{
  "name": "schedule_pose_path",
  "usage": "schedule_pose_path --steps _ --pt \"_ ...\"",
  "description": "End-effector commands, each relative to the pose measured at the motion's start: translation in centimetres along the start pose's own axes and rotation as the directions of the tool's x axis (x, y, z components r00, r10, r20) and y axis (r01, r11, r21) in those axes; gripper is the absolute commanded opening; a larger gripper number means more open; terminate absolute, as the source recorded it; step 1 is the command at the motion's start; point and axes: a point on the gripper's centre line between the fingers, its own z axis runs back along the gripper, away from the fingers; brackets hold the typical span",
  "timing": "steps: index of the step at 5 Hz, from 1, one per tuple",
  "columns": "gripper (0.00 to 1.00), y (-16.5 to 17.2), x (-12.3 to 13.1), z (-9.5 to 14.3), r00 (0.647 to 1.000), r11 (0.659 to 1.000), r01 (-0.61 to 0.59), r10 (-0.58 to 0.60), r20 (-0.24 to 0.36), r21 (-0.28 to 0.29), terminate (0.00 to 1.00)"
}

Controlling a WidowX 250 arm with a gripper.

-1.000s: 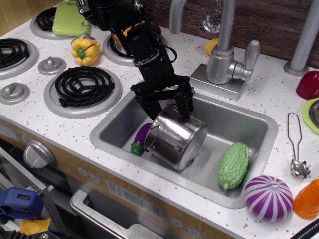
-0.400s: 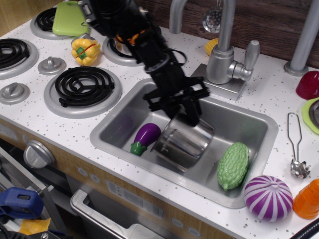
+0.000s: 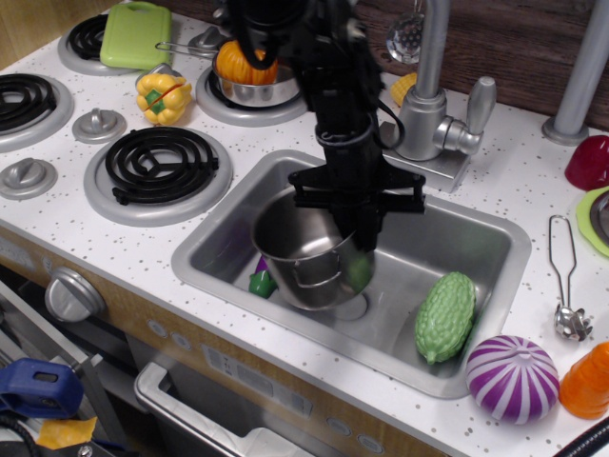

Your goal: Flip pot upright in sink

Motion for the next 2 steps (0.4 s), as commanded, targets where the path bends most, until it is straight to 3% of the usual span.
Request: schedule_pose_path --steps 1,2 --pt "0.0 -1.47 1.39 2.6 0.993 0.998 0.044 -0.049 0.107 0.045 0.0" --pt "1.0 -1.4 1.54 2.17 0.99 0.996 0.068 -0.074 0.121 0.053 0.0"
